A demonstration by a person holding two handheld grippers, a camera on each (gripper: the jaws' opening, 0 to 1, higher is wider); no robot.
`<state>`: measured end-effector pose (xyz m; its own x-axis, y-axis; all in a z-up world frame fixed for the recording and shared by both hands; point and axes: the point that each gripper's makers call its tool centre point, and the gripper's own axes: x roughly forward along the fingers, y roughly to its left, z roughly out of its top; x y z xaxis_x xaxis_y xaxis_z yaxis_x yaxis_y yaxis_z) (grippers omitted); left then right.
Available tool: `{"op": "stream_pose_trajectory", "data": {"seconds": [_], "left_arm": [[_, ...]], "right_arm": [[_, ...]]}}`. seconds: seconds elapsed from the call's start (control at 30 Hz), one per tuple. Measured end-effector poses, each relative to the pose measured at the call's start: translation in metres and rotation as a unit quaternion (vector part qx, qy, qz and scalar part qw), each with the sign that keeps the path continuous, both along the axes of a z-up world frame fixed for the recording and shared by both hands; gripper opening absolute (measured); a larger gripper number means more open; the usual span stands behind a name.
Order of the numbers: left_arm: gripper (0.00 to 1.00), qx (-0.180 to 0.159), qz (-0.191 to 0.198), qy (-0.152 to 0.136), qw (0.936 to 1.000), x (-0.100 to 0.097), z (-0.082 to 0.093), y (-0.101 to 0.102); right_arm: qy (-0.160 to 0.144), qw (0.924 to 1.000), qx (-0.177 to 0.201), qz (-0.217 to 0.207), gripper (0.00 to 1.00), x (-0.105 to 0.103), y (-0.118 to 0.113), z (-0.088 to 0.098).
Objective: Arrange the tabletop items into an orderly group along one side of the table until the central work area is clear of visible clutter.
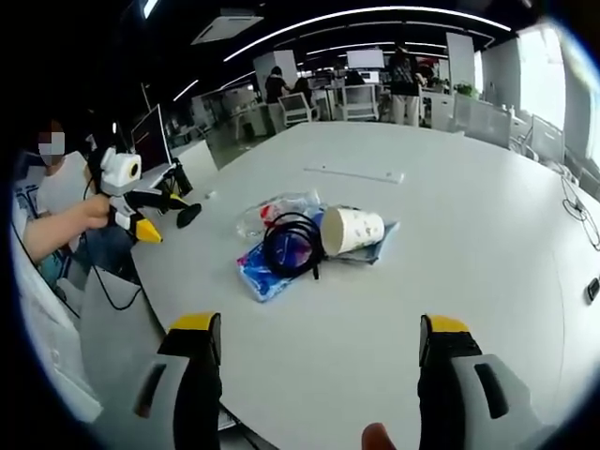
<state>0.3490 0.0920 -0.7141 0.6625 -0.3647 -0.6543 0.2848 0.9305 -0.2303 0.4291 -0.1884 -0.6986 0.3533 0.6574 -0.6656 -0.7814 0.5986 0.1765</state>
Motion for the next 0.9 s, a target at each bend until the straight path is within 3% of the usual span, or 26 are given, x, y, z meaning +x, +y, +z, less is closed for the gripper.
{"op": "stream_pose_trajectory", "data": {"seconds": [0.9], "left_arm": [[0.87, 0.002, -0.008, 0.007, 0.9999, 0.020, -0.005, 0.002]], "right_arm": [[0.001, 0.9993, -0.010, 0.036, 0.85, 0.017, 0.024, -0.006]]}}
